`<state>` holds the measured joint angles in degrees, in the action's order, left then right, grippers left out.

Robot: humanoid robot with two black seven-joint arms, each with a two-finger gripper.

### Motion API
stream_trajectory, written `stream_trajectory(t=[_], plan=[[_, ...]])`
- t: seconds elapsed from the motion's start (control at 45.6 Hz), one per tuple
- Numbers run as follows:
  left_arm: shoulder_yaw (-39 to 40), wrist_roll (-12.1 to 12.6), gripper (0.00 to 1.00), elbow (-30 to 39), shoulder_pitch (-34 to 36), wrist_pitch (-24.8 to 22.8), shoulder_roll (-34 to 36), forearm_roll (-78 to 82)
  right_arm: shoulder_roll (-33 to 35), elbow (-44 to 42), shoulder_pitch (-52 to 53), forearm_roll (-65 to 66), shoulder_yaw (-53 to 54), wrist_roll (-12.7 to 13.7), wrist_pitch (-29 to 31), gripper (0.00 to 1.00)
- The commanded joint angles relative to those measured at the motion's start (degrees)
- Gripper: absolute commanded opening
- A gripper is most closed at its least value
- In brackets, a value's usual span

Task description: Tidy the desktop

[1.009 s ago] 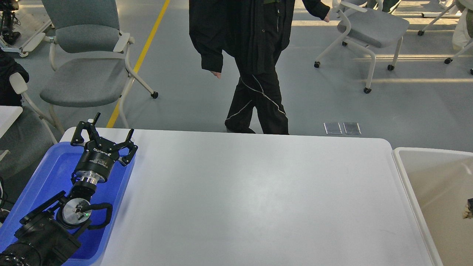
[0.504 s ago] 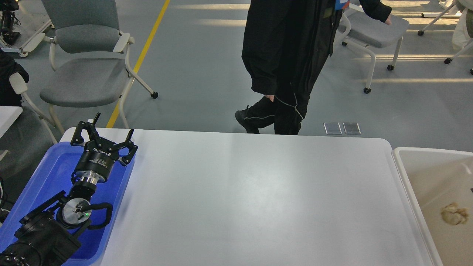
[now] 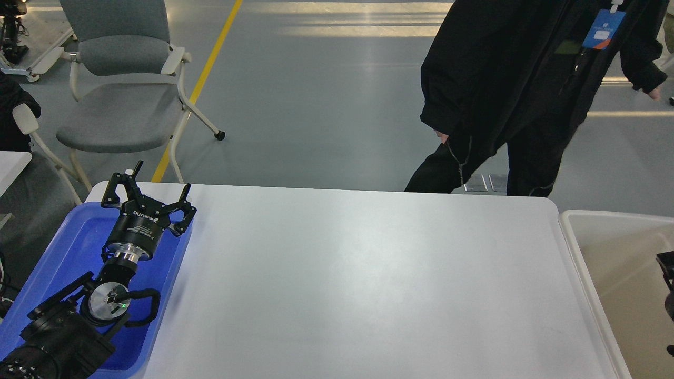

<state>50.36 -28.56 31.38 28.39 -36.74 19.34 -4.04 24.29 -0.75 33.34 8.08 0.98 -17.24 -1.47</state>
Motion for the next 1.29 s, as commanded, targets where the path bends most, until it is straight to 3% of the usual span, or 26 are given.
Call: stream_trajectory(t=[0.0,0.11,0.263,0.395,0.592,0.877,1.075,1.272], plan=[[0.0,0.0,1.0,0.0,0.0,0.0,0.0,0.0,1.5,3.0,2.0,-0.6,9.2,-7.9,7.6,1.0],[0.0,0.0,1.0,0.0,0.0,0.0,0.0,0.0,7.1,15.6,2.2,-0.7,13.0,-9.1,7.2,1.0],[0.0,0.0,1.0,0.0,0.0,0.0,0.0,0.0,17.0,40.7,-0.4,0.3,28.7,-9.1,5.2,1.0],[0.0,0.0,1.0,0.0,0.0,0.0,0.0,0.0,18.4,50.7,-5.2,0.8,38.7,-9.2,2.8,1.0],[0.0,0.0,1.0,0.0,0.0,0.0,0.0,0.0,14.4,56.9,-9.9,2.3,46.9,-10.2,0.6,1.0],[0.0,0.0,1.0,0.0,0.0,0.0,0.0,0.0,2.4,57.0,-11.2,7.0,55.3,-11.7,-4.8,1.0],[0.0,0.0,1.0,0.0,0.0,0.0,0.0,0.0,-5.2,56.7,-11.3,7.0,57.5,-12.9,-4.9,1.0],[0.0,0.0,1.0,0.0,0.0,0.0,0.0,0.0,-6.0,56.4,-11.5,7.0,57.3,-17.5,-4.8,1.0]])
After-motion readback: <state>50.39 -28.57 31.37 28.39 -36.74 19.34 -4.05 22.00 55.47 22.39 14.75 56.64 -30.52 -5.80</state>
